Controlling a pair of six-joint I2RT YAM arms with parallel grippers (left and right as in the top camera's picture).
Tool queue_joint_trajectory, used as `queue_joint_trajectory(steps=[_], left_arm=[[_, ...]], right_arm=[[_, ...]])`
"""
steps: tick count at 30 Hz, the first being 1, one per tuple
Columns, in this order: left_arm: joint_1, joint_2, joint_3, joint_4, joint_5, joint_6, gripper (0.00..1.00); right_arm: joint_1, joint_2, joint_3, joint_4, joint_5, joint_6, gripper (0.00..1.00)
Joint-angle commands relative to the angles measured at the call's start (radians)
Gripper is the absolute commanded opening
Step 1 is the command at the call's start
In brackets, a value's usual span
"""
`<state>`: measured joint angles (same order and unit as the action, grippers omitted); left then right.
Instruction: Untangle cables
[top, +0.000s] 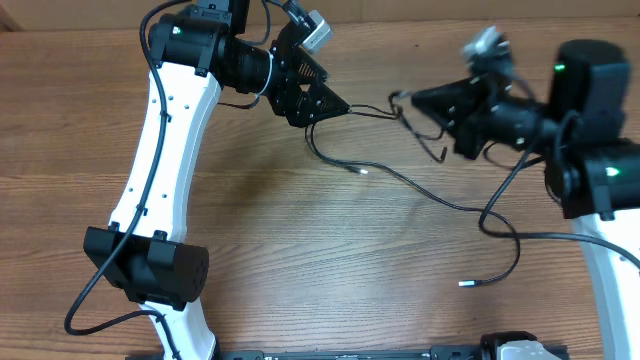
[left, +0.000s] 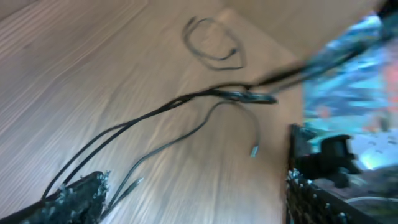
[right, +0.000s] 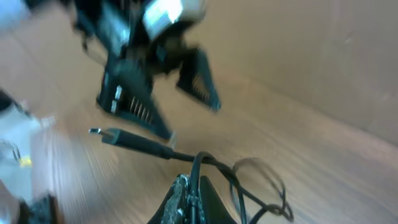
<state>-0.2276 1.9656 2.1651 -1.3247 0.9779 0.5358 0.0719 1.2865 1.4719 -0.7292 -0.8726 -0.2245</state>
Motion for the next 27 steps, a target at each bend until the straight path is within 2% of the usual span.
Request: queue_joint_trajectory(steps=[1,3,7,14,20,24,27], left_arm=[[-0.016,-0.024,-0.003,-0.014,0.134,0.092,0.95],[-0.024,-0.024,-0.003,-0.014,0.135,0.090,1.00],[-0.031,-0.024,-0.003,-0.003,0.179,0.071,1.00],[-0.040,-0.024,-0.003,0.090,0.197,-0.084,1.00],[-0.084,-0.024,-0.003,0.103,0.200,-0.099,1.00],[-0.126,-0.024,-0.003,0.103,0.150,-0.108,1.00],[-0.151,-0.024,-0.003,0.117,0.063,-0.171,1.00]], right_arm=[[-0.037,-0.018,0.014,0.090,-0.156,0.214,0.04],[-0.045,-0.018,0.014,0.150,-0.178,0.277,0.04],[-0.046,-0.018,0.014,0.229,-0.184,0.352,0.04],[-0.045,-0.018,0.014,0.236,-0.184,0.359,0.04],[-0.045,-0.018,0.014,0.243,-0.184,0.359,0.04],[-0.045,-0.018,0.014,0.245,-0.184,0.373,0.04],[-0.045,-0.018,0.014,0.253,-0.184,0.386,0.04]])
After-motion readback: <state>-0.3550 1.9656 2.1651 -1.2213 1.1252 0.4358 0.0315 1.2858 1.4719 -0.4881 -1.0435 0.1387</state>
